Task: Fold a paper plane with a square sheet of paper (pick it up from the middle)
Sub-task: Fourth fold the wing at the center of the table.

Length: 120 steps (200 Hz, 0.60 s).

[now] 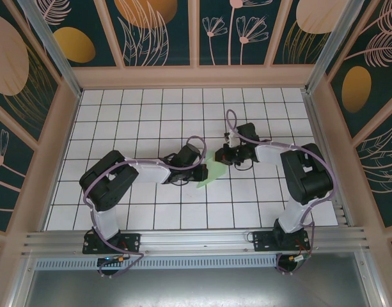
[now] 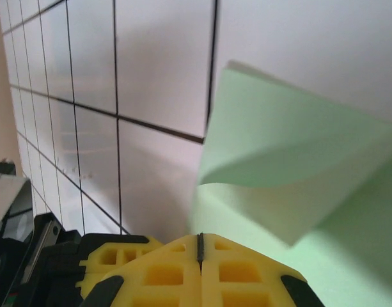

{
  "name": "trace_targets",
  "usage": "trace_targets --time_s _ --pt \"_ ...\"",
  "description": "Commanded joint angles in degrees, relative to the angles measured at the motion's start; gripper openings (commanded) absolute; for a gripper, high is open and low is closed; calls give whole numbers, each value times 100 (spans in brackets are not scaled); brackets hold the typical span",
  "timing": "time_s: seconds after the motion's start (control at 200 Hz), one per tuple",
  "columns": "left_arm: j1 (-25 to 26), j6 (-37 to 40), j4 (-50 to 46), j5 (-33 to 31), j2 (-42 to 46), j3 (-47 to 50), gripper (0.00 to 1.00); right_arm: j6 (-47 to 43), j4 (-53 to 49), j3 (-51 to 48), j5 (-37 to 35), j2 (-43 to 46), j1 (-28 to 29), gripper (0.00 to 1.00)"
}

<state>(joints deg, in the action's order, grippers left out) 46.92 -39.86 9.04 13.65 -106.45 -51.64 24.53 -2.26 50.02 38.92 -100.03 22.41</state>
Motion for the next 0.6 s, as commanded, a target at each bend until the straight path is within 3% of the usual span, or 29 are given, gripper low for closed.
trace_targets --time_s 0.0,0.27,0.595 --pt "-76 183 -843 -20 -33 252 0 58 168 -18 -68 -142 264 2" --pt "-94 95 -791 -3 -33 299 0 -35 53 191 -112 -645 279 2" --pt "-104 58 -738 41 -60 365 0 154 46 599 -428 -1183 -932 2"
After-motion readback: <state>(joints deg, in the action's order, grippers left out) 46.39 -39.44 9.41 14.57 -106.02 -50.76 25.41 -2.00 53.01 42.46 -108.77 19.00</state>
